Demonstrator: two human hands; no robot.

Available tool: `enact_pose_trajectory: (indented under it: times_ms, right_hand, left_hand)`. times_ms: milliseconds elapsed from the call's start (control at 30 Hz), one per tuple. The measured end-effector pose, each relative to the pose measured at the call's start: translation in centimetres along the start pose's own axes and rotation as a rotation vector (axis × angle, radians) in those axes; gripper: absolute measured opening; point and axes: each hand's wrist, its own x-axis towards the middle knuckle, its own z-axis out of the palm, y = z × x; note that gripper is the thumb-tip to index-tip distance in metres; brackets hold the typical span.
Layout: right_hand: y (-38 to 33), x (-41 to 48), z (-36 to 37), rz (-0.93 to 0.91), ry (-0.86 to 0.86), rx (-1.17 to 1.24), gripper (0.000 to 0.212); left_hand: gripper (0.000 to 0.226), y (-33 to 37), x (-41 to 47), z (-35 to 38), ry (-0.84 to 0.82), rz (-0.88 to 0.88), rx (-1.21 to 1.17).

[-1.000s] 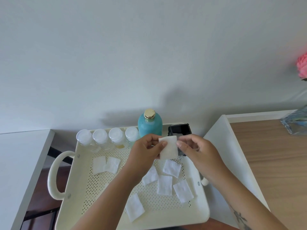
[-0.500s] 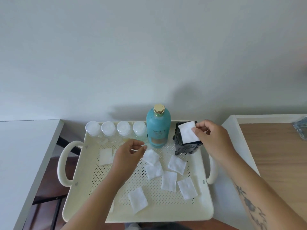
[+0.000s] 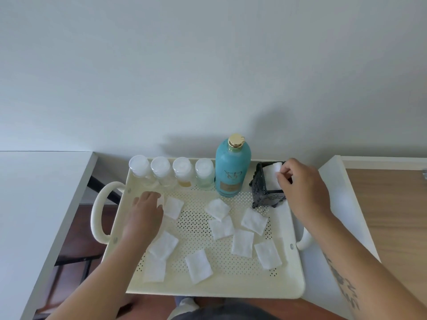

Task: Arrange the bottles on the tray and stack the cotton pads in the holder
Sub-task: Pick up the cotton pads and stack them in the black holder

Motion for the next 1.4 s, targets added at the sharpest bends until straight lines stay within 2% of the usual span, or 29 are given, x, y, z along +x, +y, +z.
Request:
enact_pose_trajectory:
  times_ms: [67,167,333,433,567,667,767,967,1033,1167,1400]
  right_hand:
    - [0.0,-0.1,0.3,-0.039,-0.022,-0.048,0.011]
    - [0.1,-0.3,0.7,-0.097,-0.025,-0.123,0.011]
    - [0.5,-1.2,0.7,-0.193,0.103,-0.169,0.014]
    - [0.9,-1.7,1.0,-0.199,-0.014,-0.228,0.027]
    - [1.1,-1.8,1.7,-0.15,-0.232,-0.341,0.06]
    - [1.1,-1.6,1.7,-0.139,-0.229,-0.315,0.068]
    - [1.0,-1.5,1.4,-0.158,-0.177,-0.269,0.071]
    - [0.7,-0.9,1.5,-0.136,-0.343,-0.347,0.078]
    - [0.7,-0.9,1.4,-0.146,-0.307,-0.348,0.078]
    - [0.9,-1.1,1.3,-0.142,-0.155,-0.272,0.065]
    - [1.0,-1.1,1.4,-0.12,-0.278,-0.284,0.067]
  left_hand:
    - [0.044,-0.3,0.4,0.4,-0.061,0.004,0.099]
    - [0.052,-0.8,0.6,0.7,-0.11,-0.029,0.126]
    - [0.047,-1.6,1.0,0.9,-0.122,-0.019,0.146]
    - [0.04,-1.5,1.4,0.7,-0.112,-0.04,0.137]
    - [0.039,-1.1,1.9,0.4,-0.121,-0.073,0.097]
    - [0.04,-1.1,2.1,0.2,-0.128,-0.079,0.061]
    - [0.032,-0.9,2.0,-0.1,-0.111,-0.099,-0.021]
    - [0.005,-0.2,0.8,-1.4,0.044,-0.058,-0.156]
    - [0.014,0.1,0.0,-2.3,0.08,-0.046,-0.238]
    - [0.013,2.1,-1.5,-4.0,0.046,-0.055,-0.463]
    - [0.006,7.1,-4.1,-5.6,-0.029,-0.075,-0.837]
